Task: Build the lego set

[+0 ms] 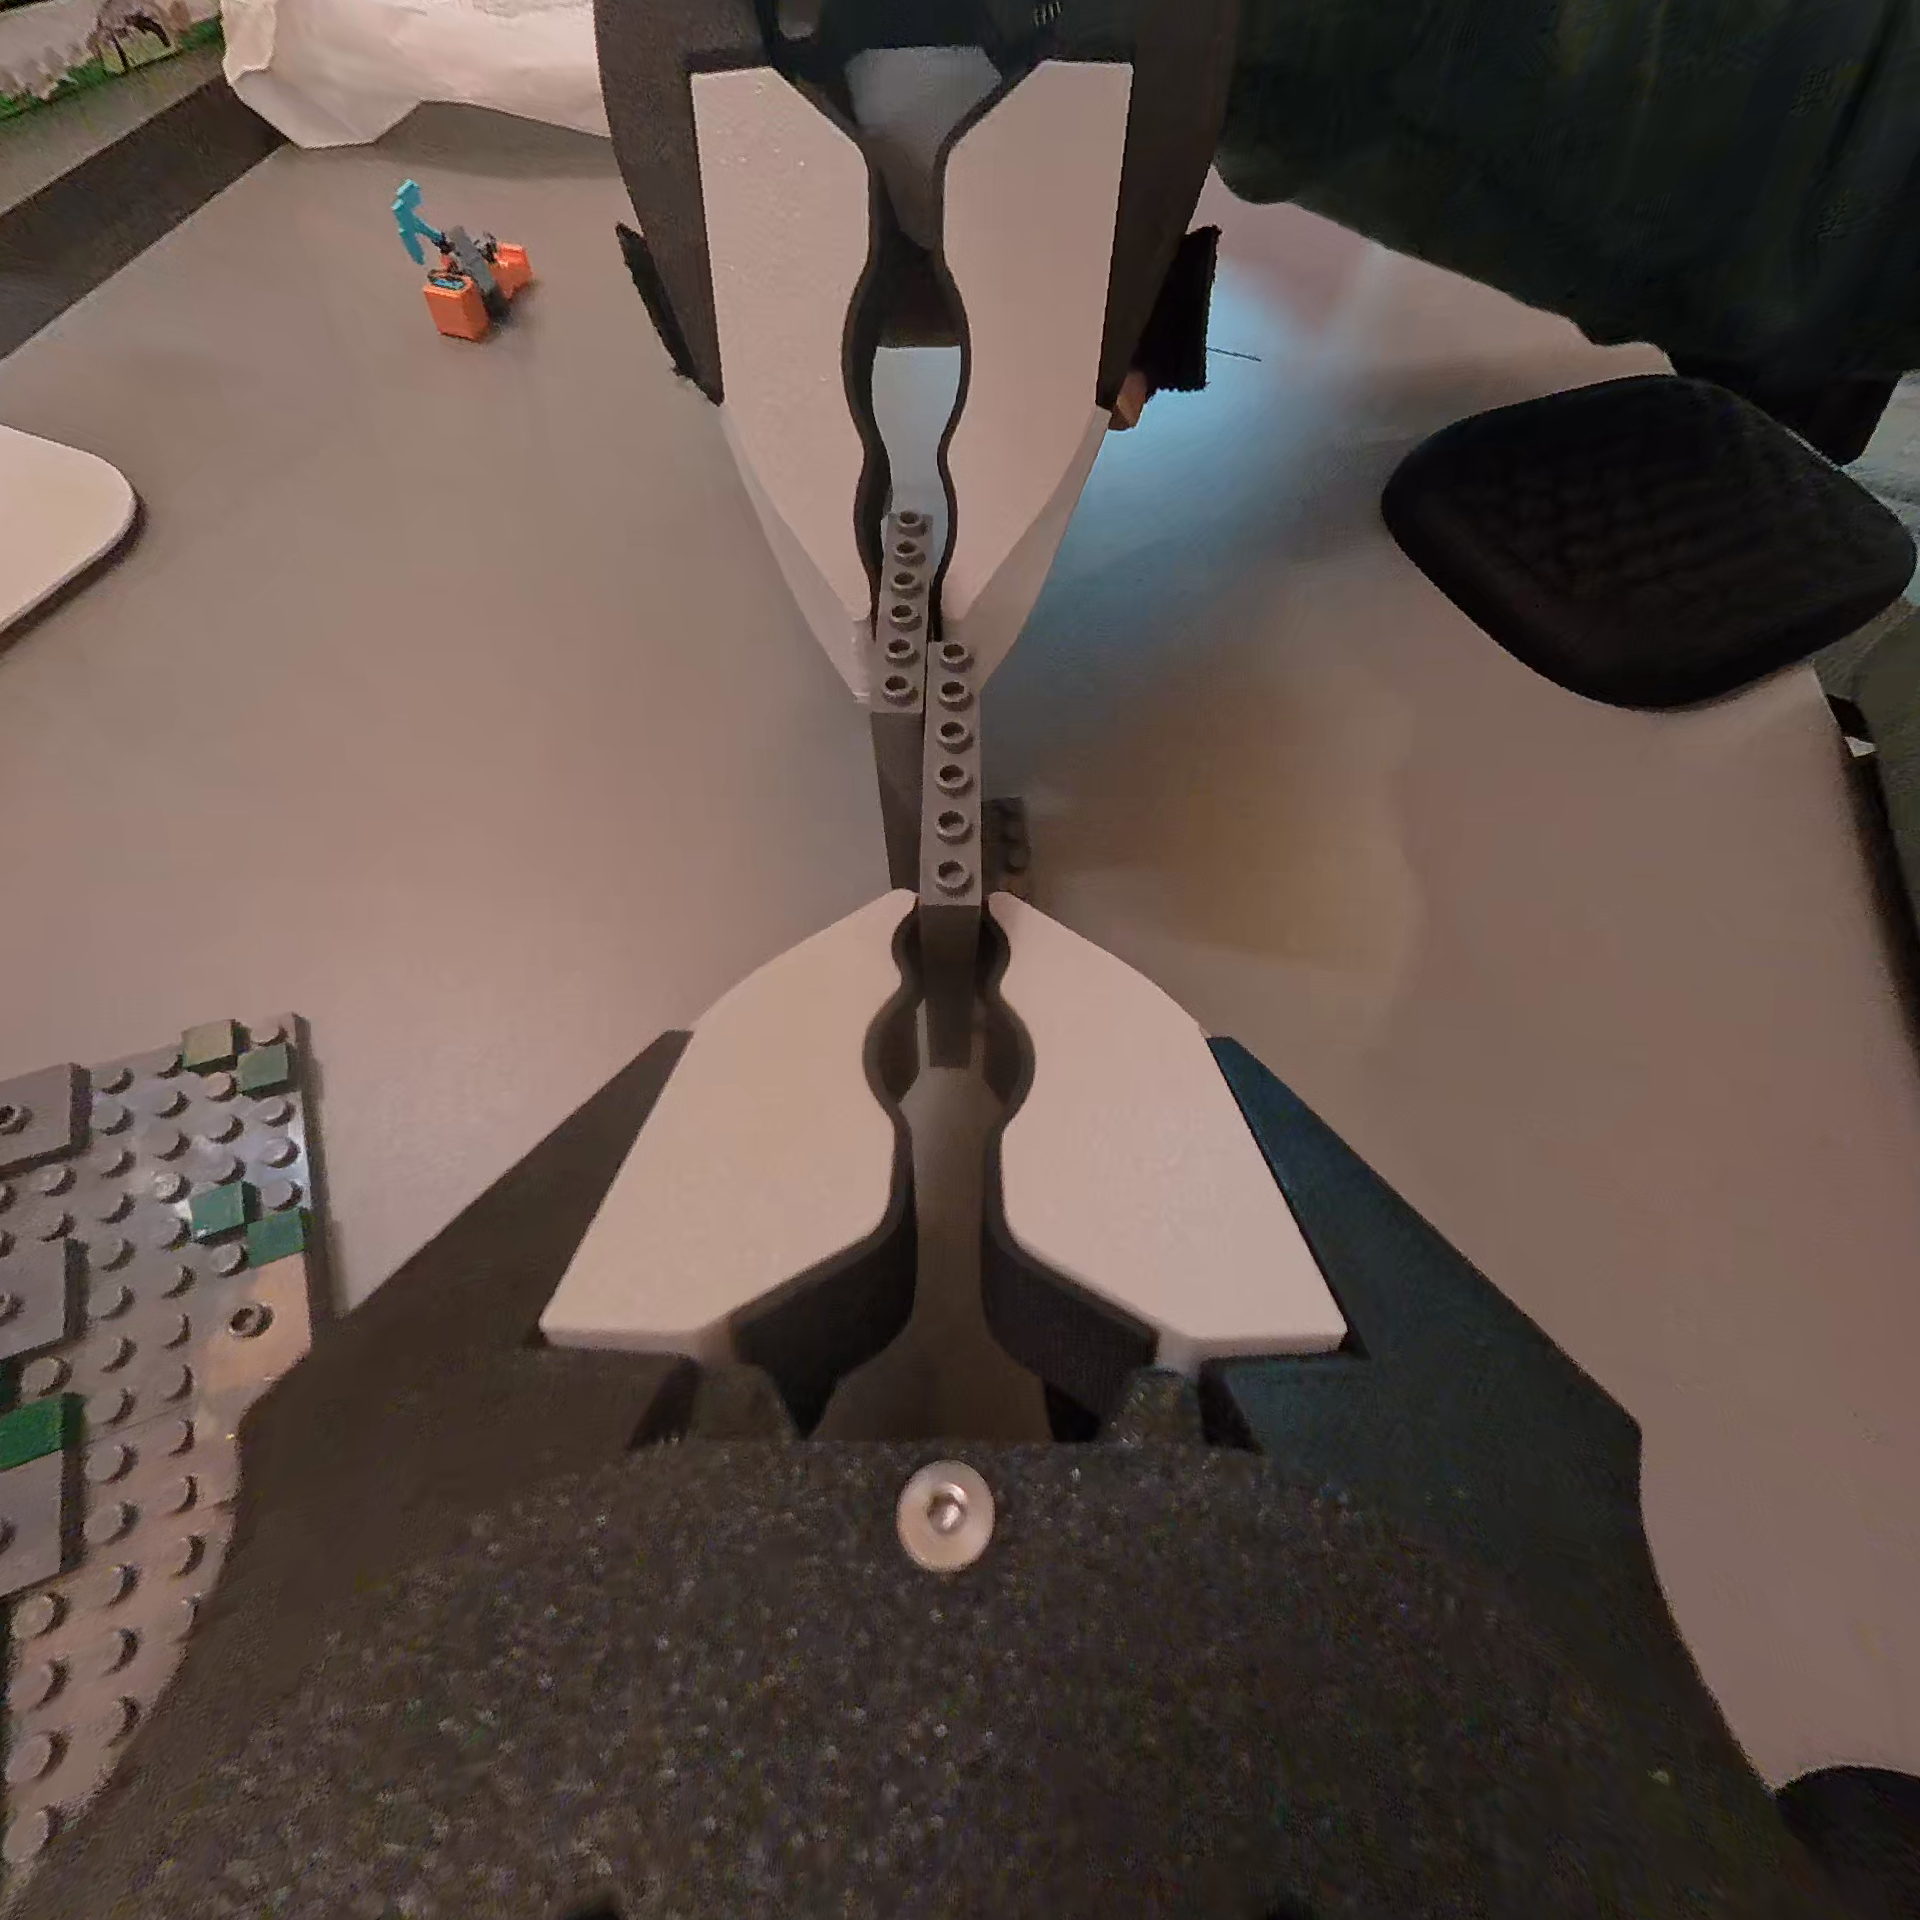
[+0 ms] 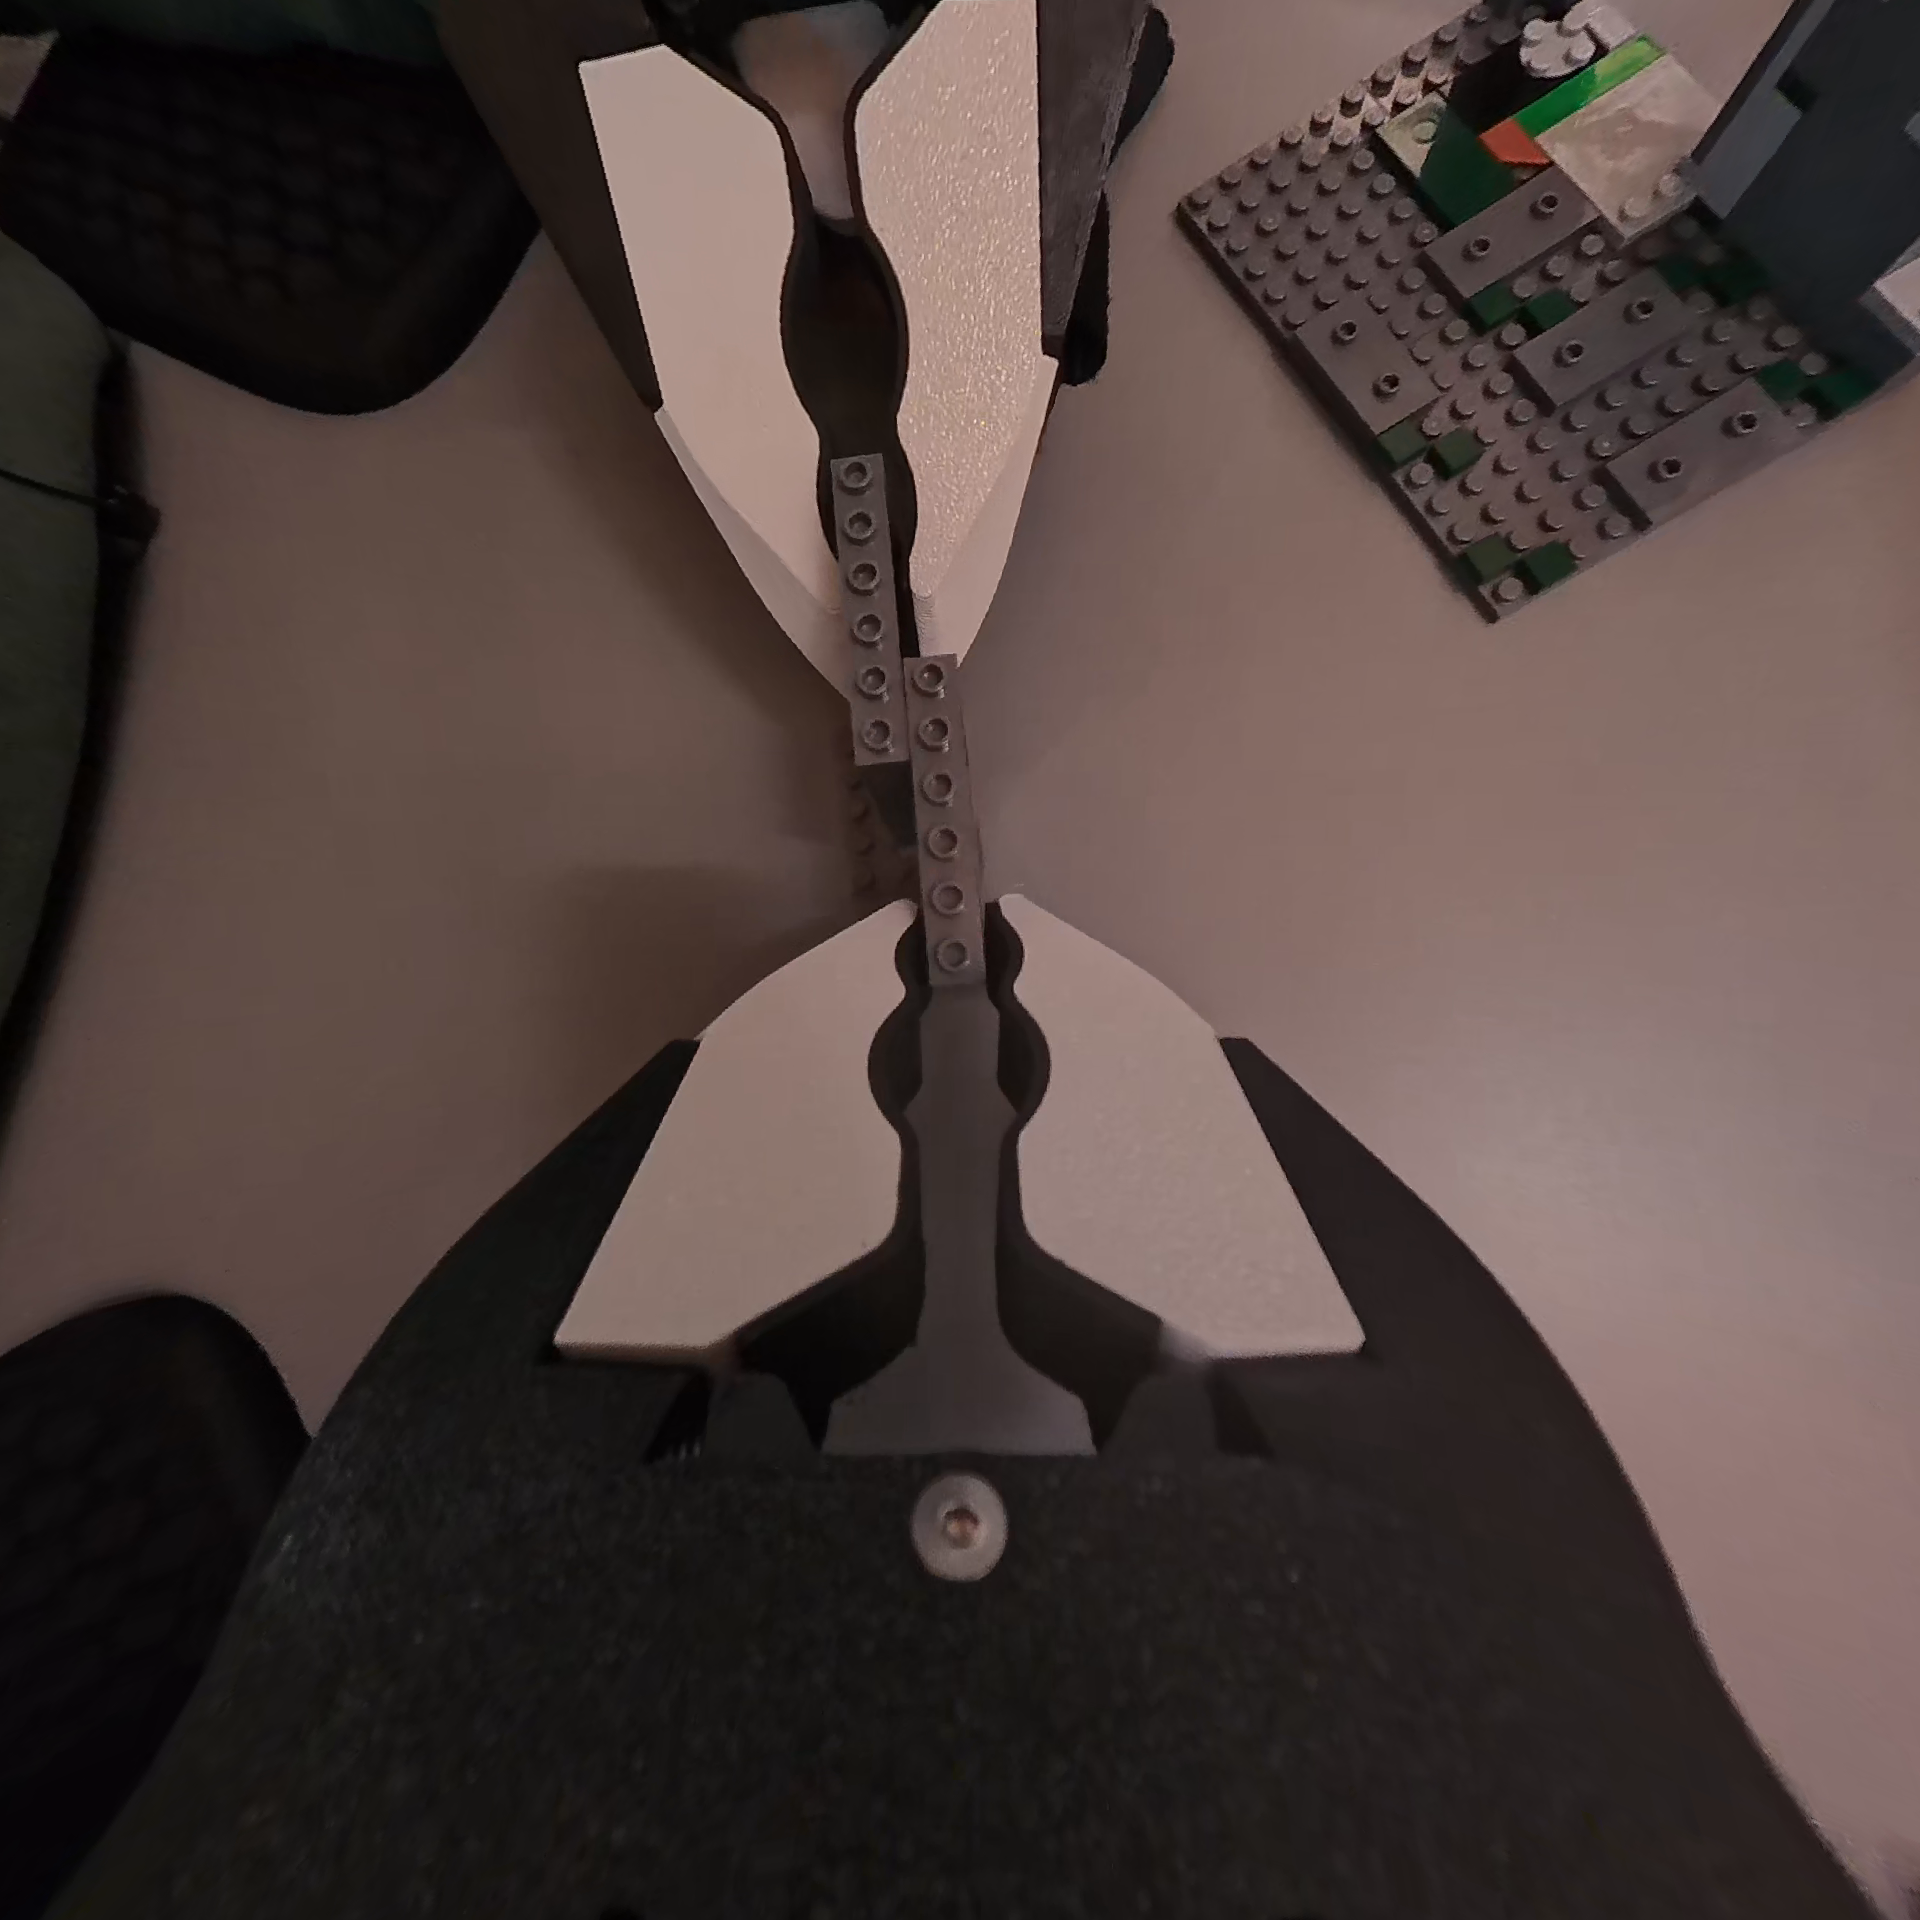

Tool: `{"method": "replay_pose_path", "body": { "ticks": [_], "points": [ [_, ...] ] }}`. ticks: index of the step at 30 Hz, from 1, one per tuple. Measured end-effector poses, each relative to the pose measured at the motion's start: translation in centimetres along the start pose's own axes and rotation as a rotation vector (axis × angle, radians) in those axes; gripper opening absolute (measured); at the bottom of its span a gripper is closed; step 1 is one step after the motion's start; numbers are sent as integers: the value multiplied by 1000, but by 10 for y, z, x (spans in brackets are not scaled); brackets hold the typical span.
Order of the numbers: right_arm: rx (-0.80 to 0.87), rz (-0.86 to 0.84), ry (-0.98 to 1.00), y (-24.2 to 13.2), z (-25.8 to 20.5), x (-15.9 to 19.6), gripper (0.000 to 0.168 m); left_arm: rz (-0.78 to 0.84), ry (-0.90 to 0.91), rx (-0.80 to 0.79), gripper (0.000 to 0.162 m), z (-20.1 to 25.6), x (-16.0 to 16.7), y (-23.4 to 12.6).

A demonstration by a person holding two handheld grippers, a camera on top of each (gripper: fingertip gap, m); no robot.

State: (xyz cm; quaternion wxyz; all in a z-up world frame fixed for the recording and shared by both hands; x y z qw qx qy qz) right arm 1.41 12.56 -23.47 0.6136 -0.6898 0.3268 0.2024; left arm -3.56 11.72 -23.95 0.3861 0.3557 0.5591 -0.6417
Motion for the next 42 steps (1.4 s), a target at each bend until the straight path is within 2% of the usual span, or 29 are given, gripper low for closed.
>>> {"method": "replay_pose_path", "body": {
  "ticks": [13, 15, 19, 23, 26, 30, 33, 37, 39, 40, 42],
  "points": [
    [6, 90, 37, 1, 5, -5, 10, 42, -15, 13, 6, -2, -3, -9],
    [18, 89, 18, -5, 2, -3, 17, 64, -14, -3, 6, -3, -8, -19],
    [104, -50, -126, -8, -4, 15, 29, 113, -6, -68, 6, -9, -14, -46],
    [78, -179, -252, 19, -19, 15, 35, 156, -21, -114, 6, -14, -14, -65],
    [98, -274, -302, 37, -13, 15, 38, 177, -17, -140, 5, -13, -13, -75],
    [104, -297, -231, 42, -4, 8, 29, 202, -11, -153, 6, -9, -12, -84],
    [73, -304, -162, 44, -7, 6, 28, 220, -13, -146, 6, -9, -11, -87],
    [129, -415, -71, 36, -2, 13, 28, 230, -11, -138, 6, -8, -11, -88],
    [264, -447, 83, 28, 8, 18, 28, 238, -4, -136, 6, -5, -13, -89],
    [322, -424, 223, 25, 10, 21, 28, 239, -2, -136, 6, -5, -13, -89],
    [287, -297, 449, 24, -4, 22, 28, 239, 6, -135, 6, -3, -14, -89]
  ]
}}
Point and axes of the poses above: each gripper's, where its closed fingertips meet, y out along the fingers, x out of its underside, z = x × y across the jaws, the point moved 1 cm from there along -y, back along the fingers, and after that the axes turned 3 degrees about z, right-handed, at the moved point
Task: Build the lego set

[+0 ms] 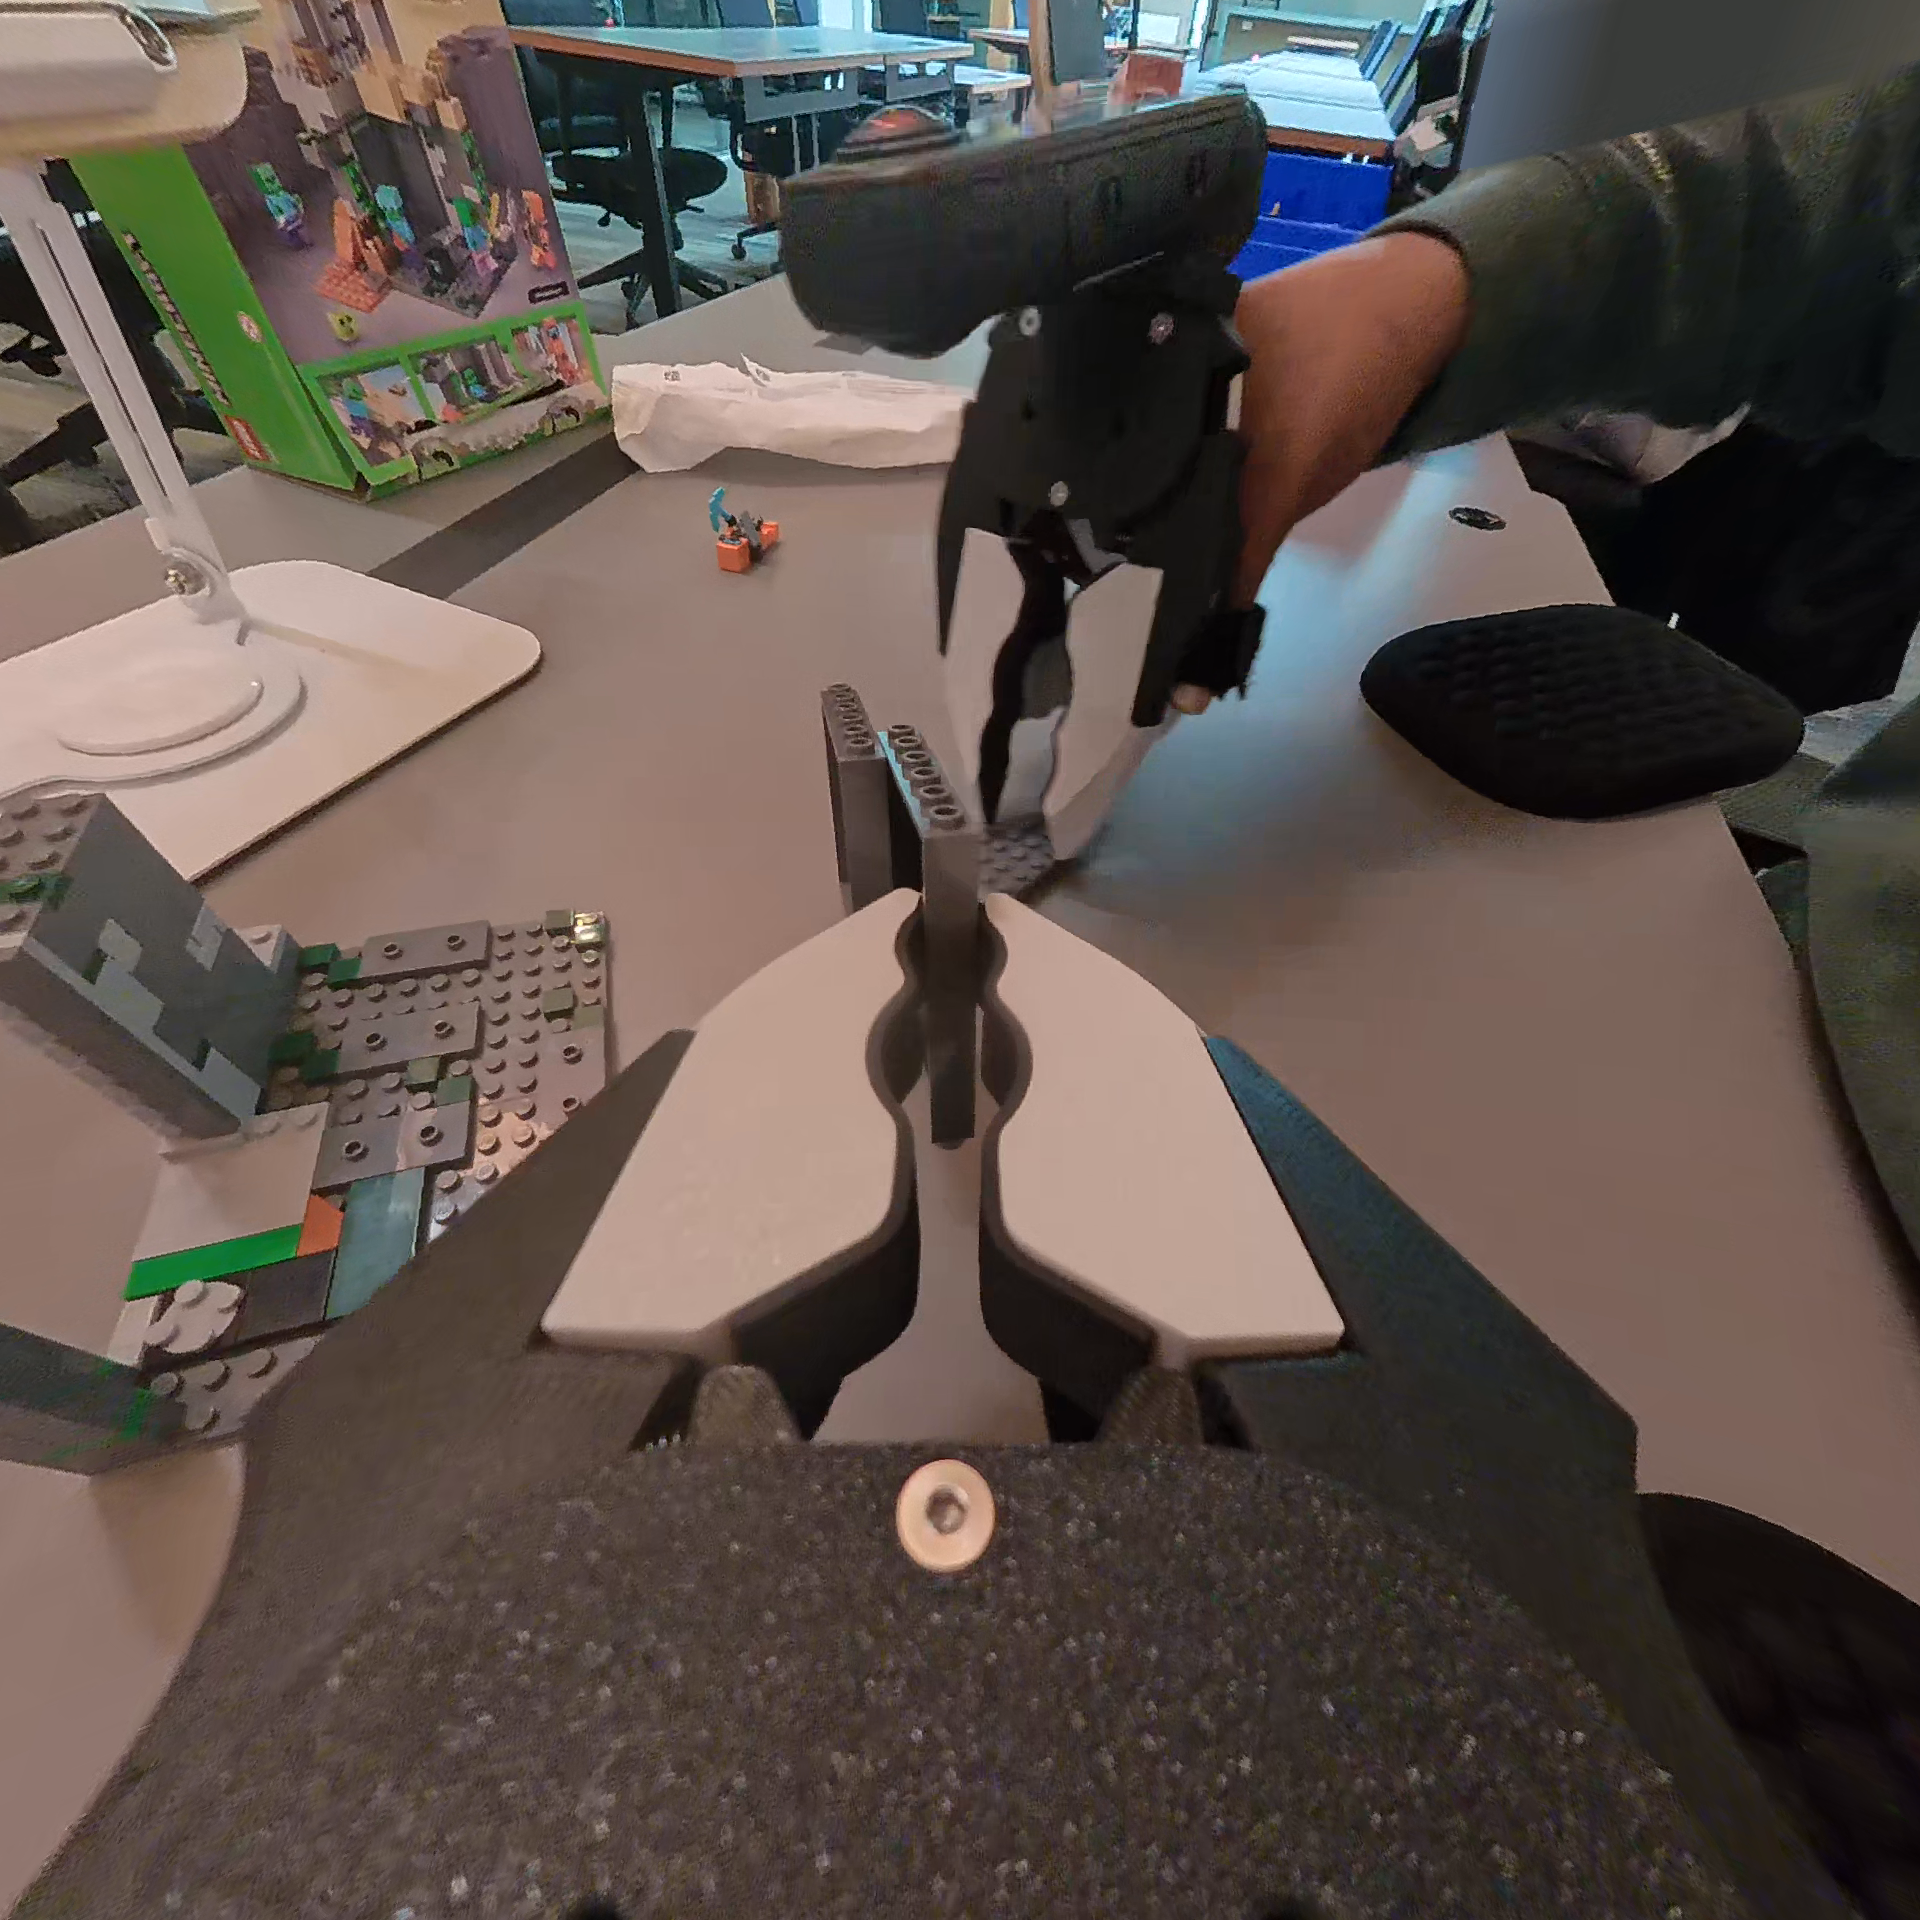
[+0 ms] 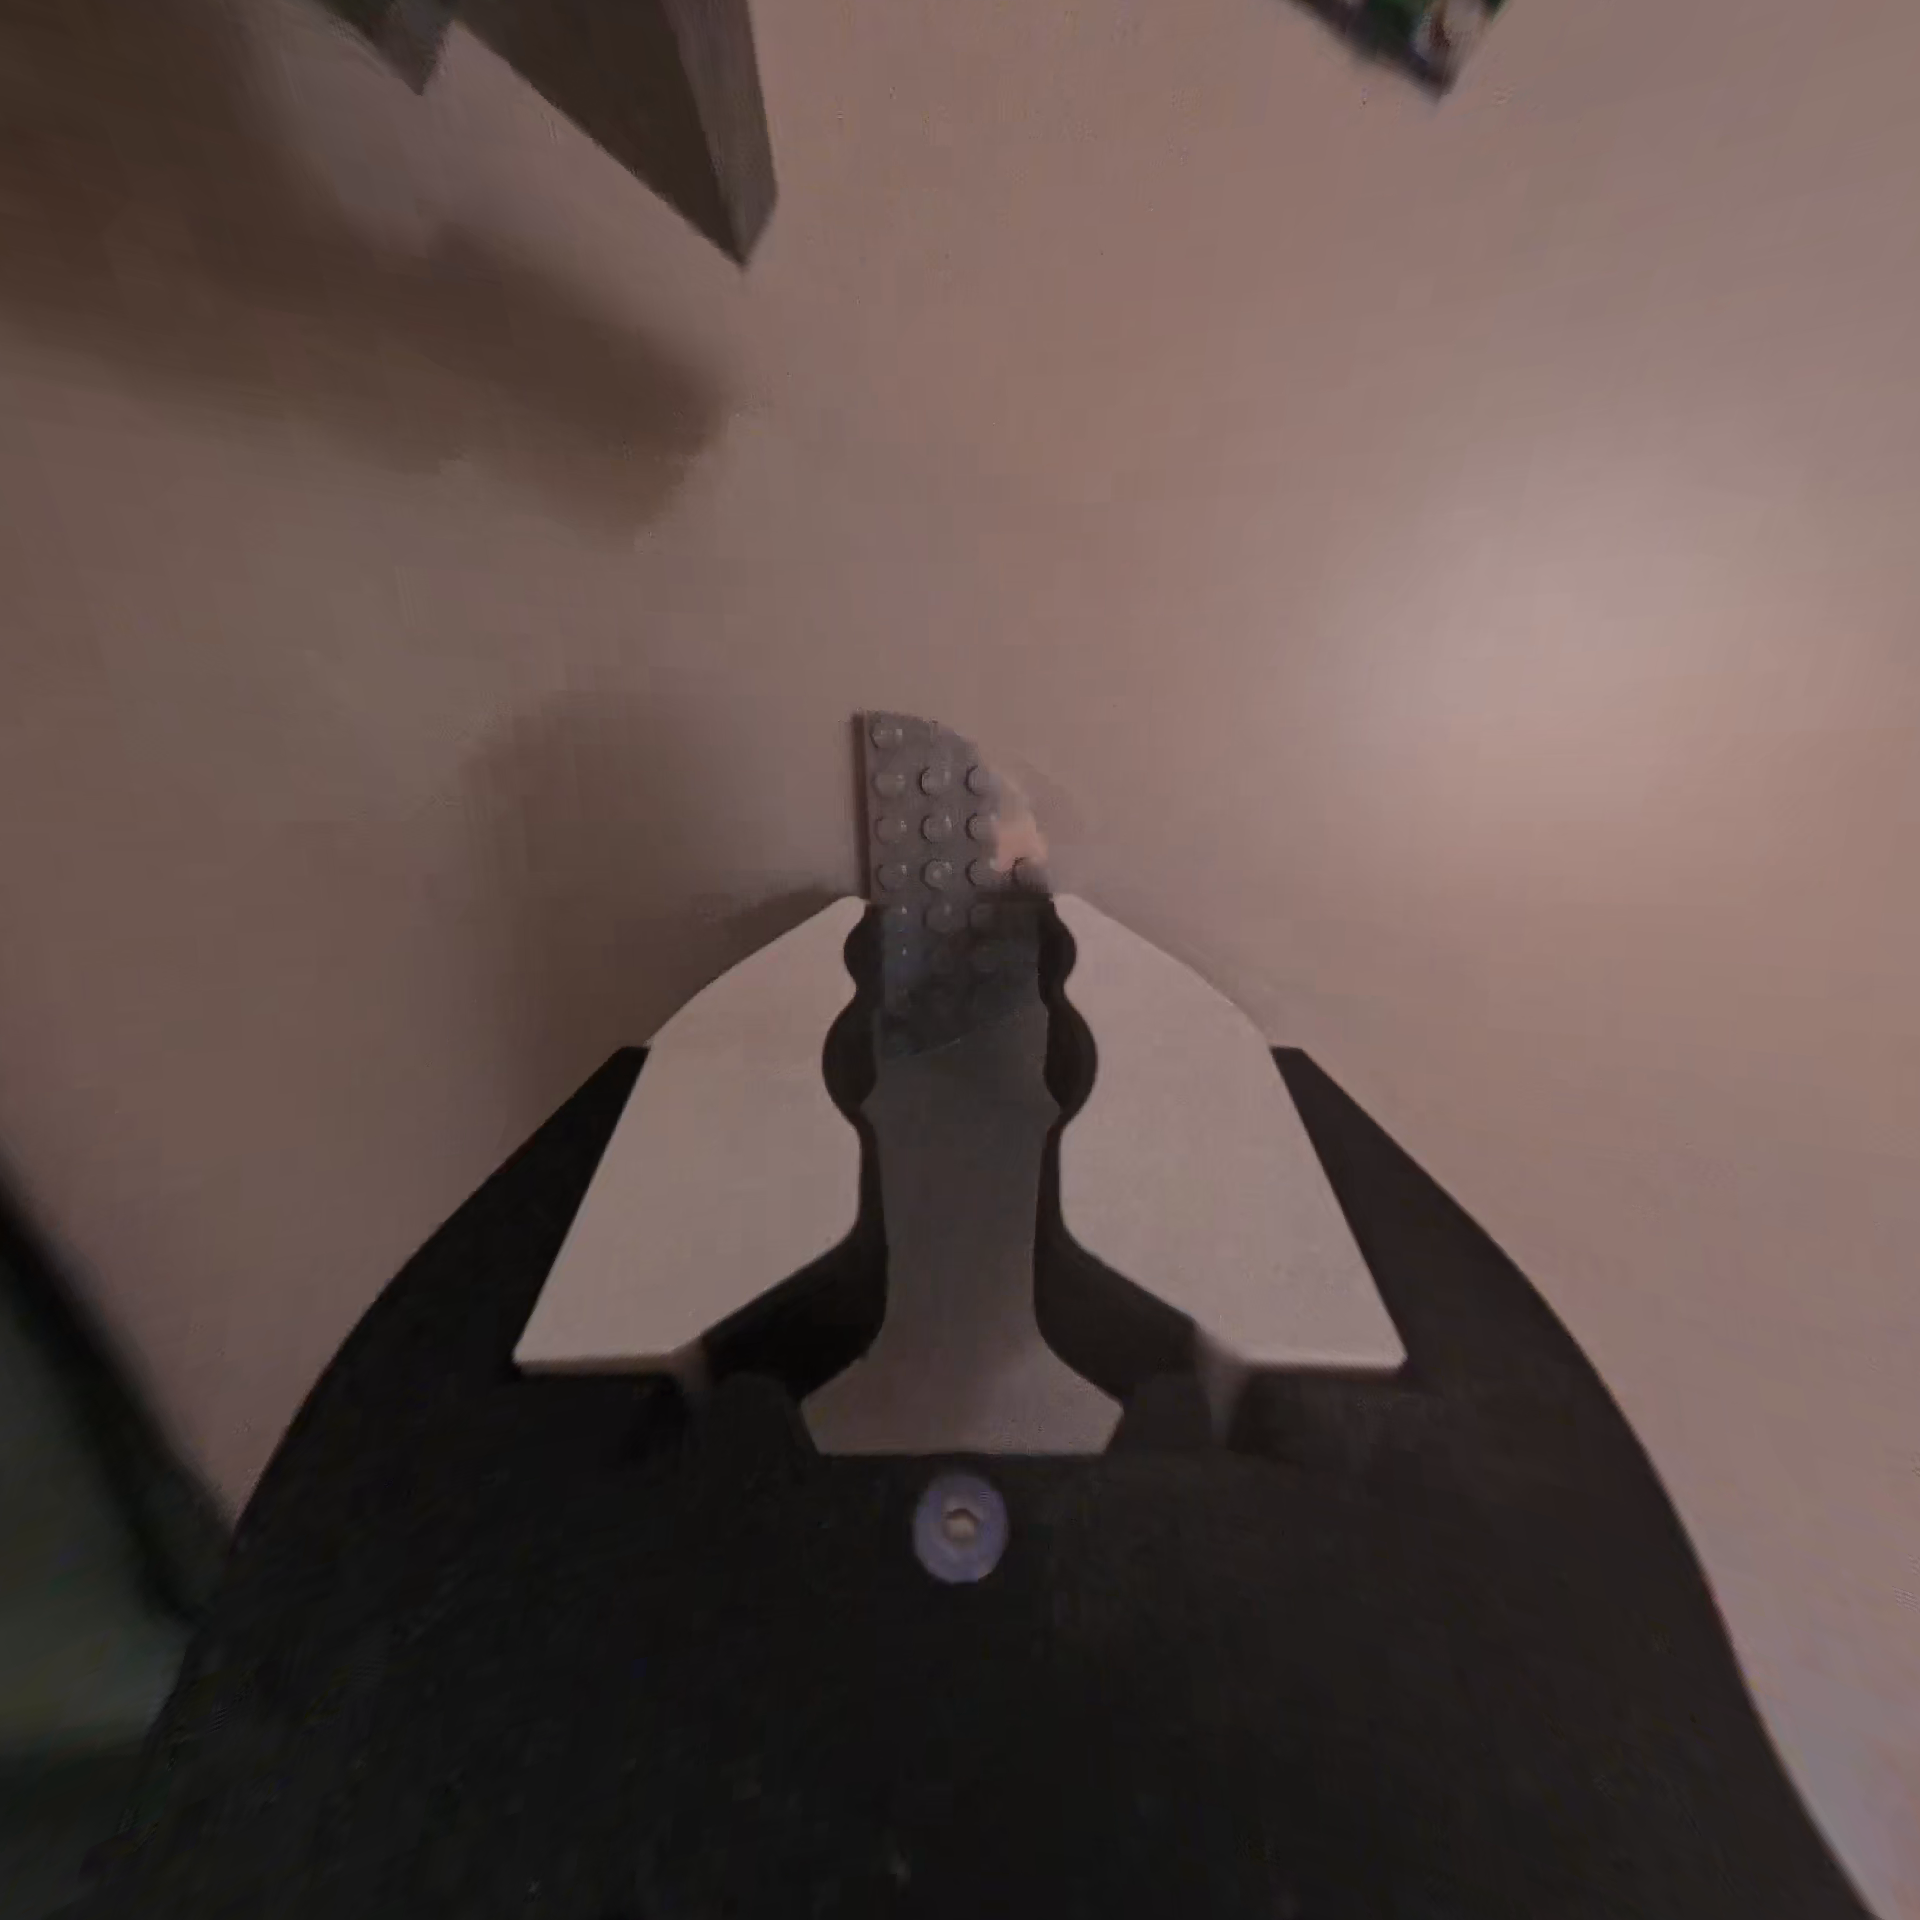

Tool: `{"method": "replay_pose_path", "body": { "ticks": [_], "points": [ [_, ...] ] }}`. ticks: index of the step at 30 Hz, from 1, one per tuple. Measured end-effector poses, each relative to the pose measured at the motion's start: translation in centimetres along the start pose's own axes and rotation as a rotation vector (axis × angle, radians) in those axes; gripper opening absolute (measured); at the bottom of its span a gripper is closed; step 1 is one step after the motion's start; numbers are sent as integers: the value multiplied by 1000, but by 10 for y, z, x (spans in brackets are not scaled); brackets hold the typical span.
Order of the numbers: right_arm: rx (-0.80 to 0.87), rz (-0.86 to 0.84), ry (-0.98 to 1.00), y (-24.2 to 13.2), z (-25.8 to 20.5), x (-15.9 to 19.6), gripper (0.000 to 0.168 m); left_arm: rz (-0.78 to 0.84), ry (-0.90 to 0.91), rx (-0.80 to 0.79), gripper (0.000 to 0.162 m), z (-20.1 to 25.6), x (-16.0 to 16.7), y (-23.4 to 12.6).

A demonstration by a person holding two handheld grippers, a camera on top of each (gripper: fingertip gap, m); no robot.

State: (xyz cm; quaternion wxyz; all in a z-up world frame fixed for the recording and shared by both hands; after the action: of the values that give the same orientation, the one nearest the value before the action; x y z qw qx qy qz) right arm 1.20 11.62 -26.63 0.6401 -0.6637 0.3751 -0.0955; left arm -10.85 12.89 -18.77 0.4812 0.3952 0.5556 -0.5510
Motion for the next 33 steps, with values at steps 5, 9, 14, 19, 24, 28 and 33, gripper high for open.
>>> {"method": "replay_pose_path", "body": {
  "ticks": [5, 9, 14, 19, 24, 28, 33],
  "points": [
    [-318, 204, 177, -31, -43, 11, 40, 18, 3, 20, 6, 3, -4, 1],
    [-164, 227, -363, -42, -31, 16, 43, 12, 8, 33, 6, 6, -3, 4],
    [-146, 100, -935, -27, -30, 13, 62, 5, 20, 22, 6, 5, -3, 1],
    [-199, -100, -1311, -15, -24, 7, 67, 11, 15, -8, 6, -2, -3, -4],
    [-308, -224, -1590, -6, -29, 4, 65, 9, 9, -11, 6, -6, 0, -6],
    [-387, -293, -1725, 5, -36, 10, 64, 21, 7, -5, 6, -5, -2, -8],
    [-423, -269, -1652, 9, -37, 9, 51, 37, 14, 11, 6, -1, -6, -9]
  ]
}}
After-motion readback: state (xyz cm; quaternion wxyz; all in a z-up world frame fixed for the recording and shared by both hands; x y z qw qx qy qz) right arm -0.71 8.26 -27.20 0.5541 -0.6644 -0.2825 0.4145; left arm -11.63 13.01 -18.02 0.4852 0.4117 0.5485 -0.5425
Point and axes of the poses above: each gripper's, where its closed fingertips meet, y out along the fingers, x out of its underside, z = x × y across the jaws, the point moved 1 cm from there along -y, back along the fingers, and after that the axes turned 3 degrees about z, right-handed, at the moved point
